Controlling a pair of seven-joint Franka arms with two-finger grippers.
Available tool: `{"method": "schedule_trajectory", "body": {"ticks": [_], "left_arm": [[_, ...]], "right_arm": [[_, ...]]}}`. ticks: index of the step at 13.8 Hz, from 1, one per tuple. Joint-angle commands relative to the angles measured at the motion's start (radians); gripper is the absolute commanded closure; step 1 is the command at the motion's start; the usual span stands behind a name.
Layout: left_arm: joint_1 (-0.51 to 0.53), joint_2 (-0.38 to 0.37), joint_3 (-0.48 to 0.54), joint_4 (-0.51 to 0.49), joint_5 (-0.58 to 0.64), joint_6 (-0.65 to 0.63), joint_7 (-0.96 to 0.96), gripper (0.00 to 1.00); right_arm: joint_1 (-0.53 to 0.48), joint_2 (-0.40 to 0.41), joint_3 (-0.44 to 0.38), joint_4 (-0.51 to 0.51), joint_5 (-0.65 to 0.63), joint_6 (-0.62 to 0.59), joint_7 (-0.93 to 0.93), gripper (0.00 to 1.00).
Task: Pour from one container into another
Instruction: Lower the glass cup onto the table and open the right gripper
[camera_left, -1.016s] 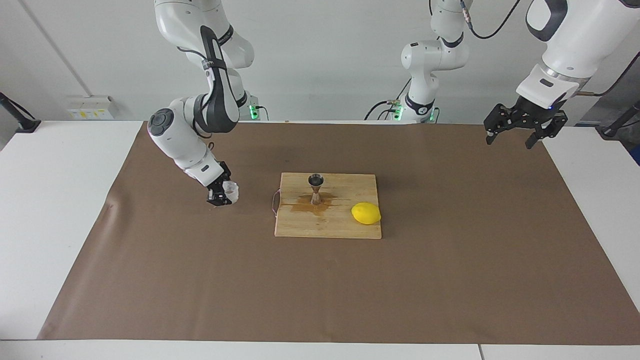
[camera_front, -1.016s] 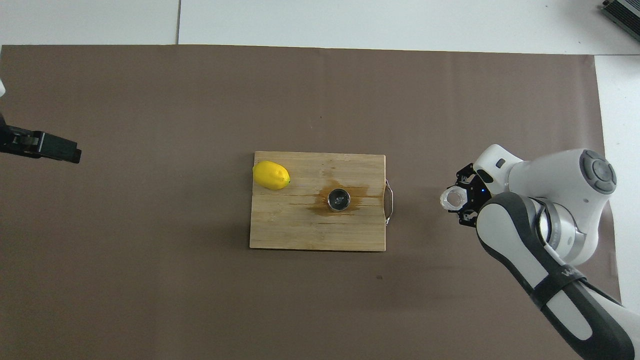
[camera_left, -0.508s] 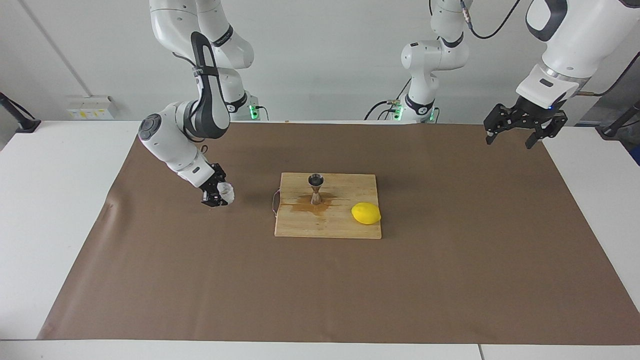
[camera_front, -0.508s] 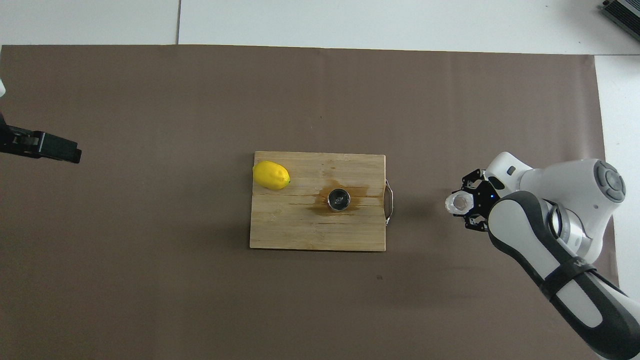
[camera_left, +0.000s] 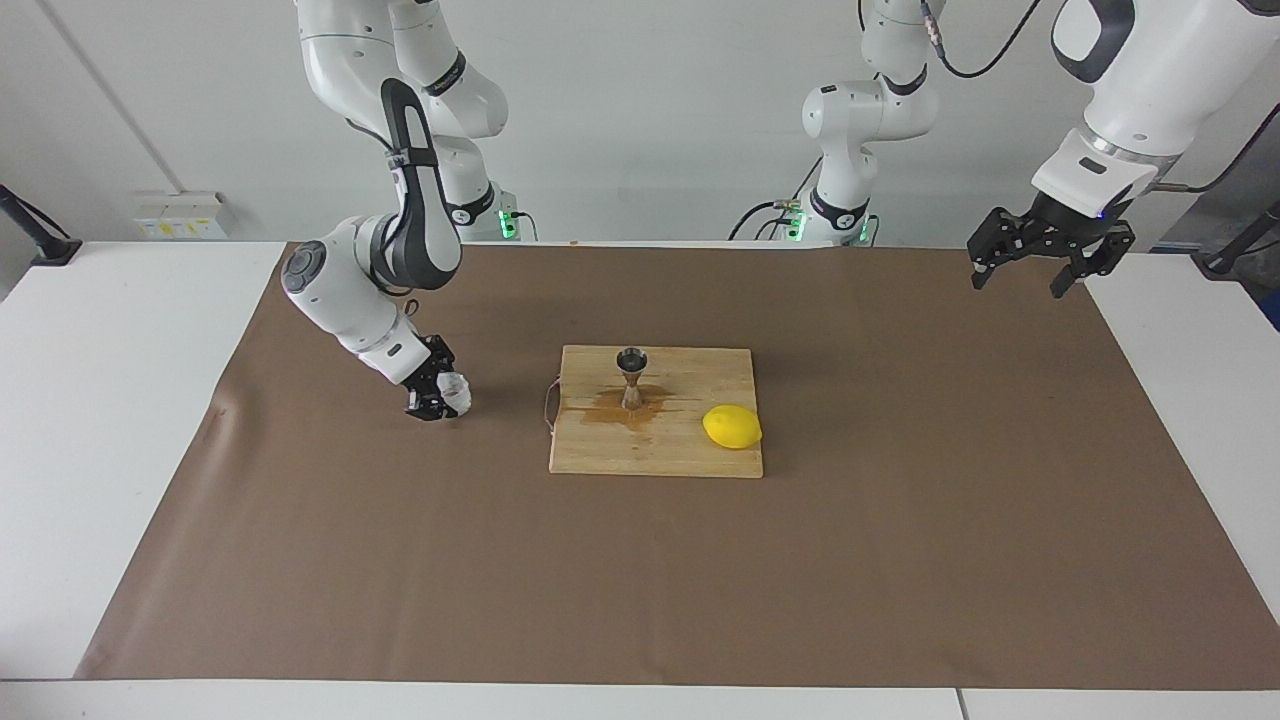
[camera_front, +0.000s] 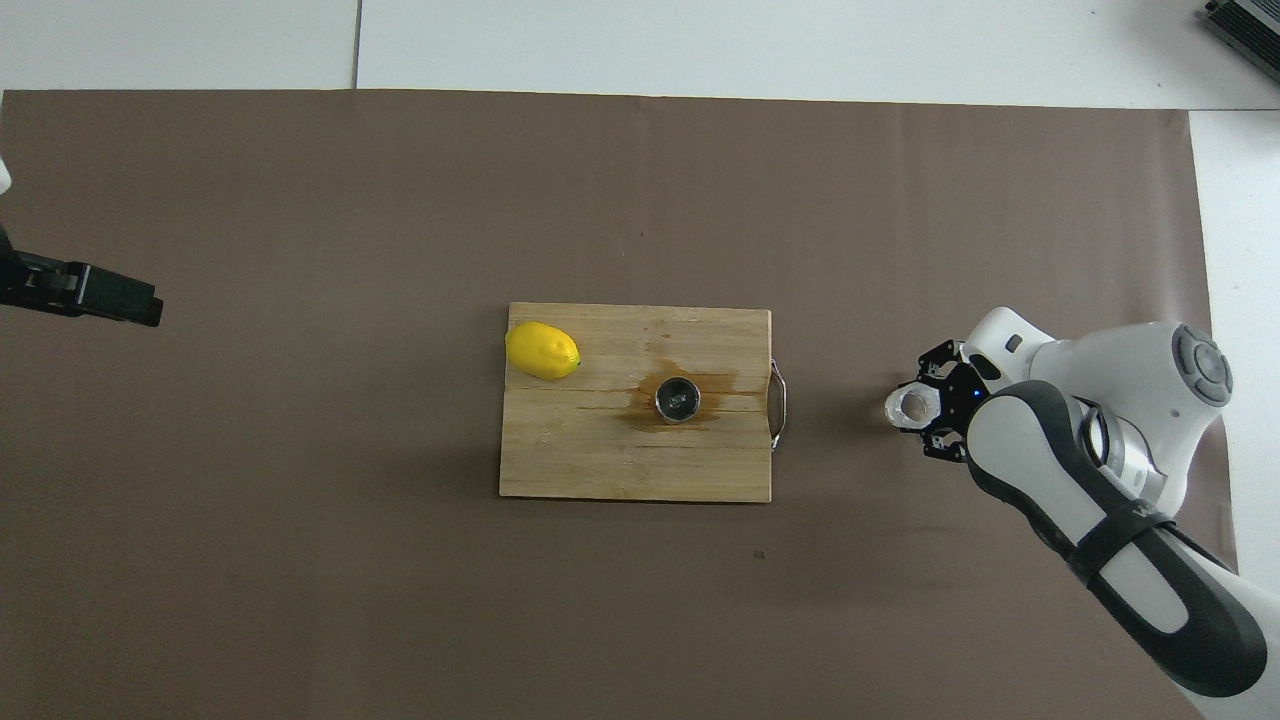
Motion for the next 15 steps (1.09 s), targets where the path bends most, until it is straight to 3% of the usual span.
{"method": "schedule_trajectory", "body": {"ticks": [1, 3, 6, 8, 10, 12, 13, 15], "left_arm": [[-0.007, -0.002, 0.006, -0.006, -0.003, 0.014, 0.013, 0.00], [-0.007, -0.002, 0.006, -0.006, -0.001, 0.014, 0.014, 0.00], [-0.007, -0.002, 0.006, -0.008, 0.000, 0.016, 0.014, 0.00], [-0.007, -0.002, 0.006, -0.008, 0.005, 0.014, 0.042, 0.00], [-0.007, -0.002, 0.006, -0.008, 0.005, 0.014, 0.048, 0.00], [-0.007, -0.002, 0.006, -0.008, 0.005, 0.014, 0.048, 0.00], [-0.007, -0.002, 0.006, -0.009, 0.005, 0.014, 0.048, 0.00], [-0.007, -0.002, 0.006, -0.009, 0.005, 0.014, 0.047, 0.00]], "right_arm": [[-0.008, -0.004, 0.010, -0.015, 0.038, 0.023, -0.039, 0.81], [-0.008, -0.004, 0.010, -0.018, 0.038, 0.023, -0.039, 0.79], [0.000, -0.004, 0.010, -0.022, 0.039, 0.024, -0.031, 0.65], [0.001, -0.004, 0.010, -0.022, 0.039, 0.023, -0.030, 0.64], [0.000, -0.004, 0.010, -0.021, 0.039, 0.021, -0.028, 0.47], [0.004, -0.004, 0.010, -0.019, 0.039, 0.021, -0.027, 0.15], [0.004, -0.004, 0.010, -0.018, 0.039, 0.021, -0.027, 0.08], [0.004, -0.006, 0.010, -0.013, 0.039, 0.012, -0.027, 0.06]]}}
